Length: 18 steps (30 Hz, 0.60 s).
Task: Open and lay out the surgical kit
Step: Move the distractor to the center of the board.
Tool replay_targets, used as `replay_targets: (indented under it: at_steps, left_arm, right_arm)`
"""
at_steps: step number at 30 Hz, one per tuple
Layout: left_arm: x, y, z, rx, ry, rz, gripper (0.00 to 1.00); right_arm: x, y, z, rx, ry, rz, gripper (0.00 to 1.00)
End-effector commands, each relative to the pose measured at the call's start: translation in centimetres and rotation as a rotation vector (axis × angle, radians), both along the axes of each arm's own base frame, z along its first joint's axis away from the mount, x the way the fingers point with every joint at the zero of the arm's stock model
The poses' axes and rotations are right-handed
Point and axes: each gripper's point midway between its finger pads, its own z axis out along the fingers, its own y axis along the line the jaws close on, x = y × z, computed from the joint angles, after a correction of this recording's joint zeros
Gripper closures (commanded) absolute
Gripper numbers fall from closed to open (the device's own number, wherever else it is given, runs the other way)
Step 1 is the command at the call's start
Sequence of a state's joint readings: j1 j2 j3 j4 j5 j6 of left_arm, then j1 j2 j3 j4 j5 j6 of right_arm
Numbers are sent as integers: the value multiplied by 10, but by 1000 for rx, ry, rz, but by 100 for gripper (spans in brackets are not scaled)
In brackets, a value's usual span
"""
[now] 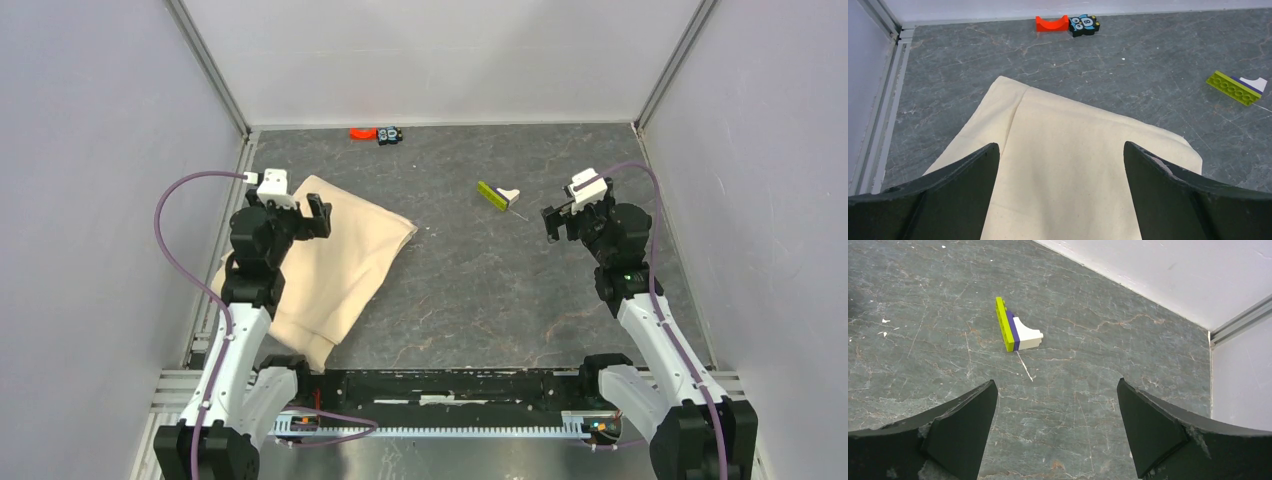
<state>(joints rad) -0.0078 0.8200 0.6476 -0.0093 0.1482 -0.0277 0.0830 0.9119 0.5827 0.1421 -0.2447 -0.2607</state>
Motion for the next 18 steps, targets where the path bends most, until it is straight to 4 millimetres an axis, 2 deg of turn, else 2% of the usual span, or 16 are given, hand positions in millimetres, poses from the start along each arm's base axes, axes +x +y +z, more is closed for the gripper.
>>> replay_targets:
  at_steps: [1,9,12,15,18]
  left_arm:
    - [4,6,6,-18,-14,48,0]
    - [4,11,-2,8,34,67,0]
    - [4,10,-6,19,67,51,0]
    - [5,4,-12,25,98,14,0]
    - [7,0,-19,22,127,-9,0]
  right_arm:
    - [4,-4,11,-9,-45,-15,3]
    - [5,-2,7,-50,-37,13,3]
    - [8,2,-1,-65,-23,39,3]
    - [20,11,-11,-71,25,28,3]
    - [38,30,-24,-178,70,11,3]
